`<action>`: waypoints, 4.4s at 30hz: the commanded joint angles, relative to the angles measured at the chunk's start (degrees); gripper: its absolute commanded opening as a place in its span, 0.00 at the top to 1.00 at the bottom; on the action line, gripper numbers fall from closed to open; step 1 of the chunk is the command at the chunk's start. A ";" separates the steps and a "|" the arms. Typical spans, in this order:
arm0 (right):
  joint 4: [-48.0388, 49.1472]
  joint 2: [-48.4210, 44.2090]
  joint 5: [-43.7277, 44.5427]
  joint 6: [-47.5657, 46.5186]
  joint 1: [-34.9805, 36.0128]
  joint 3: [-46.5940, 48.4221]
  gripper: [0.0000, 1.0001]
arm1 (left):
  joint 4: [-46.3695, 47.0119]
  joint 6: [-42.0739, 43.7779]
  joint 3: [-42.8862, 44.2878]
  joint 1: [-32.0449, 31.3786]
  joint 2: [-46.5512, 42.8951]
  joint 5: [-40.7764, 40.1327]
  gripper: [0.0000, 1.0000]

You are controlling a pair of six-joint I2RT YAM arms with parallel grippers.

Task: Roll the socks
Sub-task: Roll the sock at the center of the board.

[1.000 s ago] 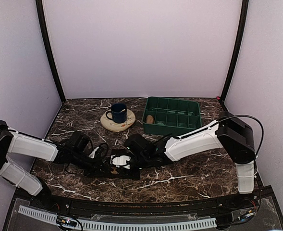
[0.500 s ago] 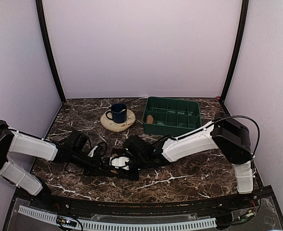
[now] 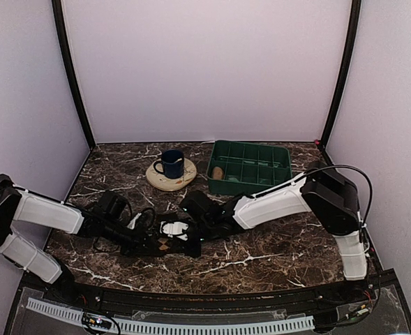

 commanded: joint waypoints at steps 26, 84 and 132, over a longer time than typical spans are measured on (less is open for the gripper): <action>-22.69 11.15 -21.80 14.86 -6.11 20.75 1.00 | -4.60 4.40 -8.03 0.22 -29.62 -23.39 0.72; -29.69 15.19 -32.30 26.23 -9.25 24.57 1.00 | -6.95 35.66 6.75 -36.90 -3.27 -64.96 0.66; -30.88 11.88 -36.12 23.92 -10.85 19.22 1.00 | -15.52 36.23 16.45 -36.89 12.94 -58.62 0.72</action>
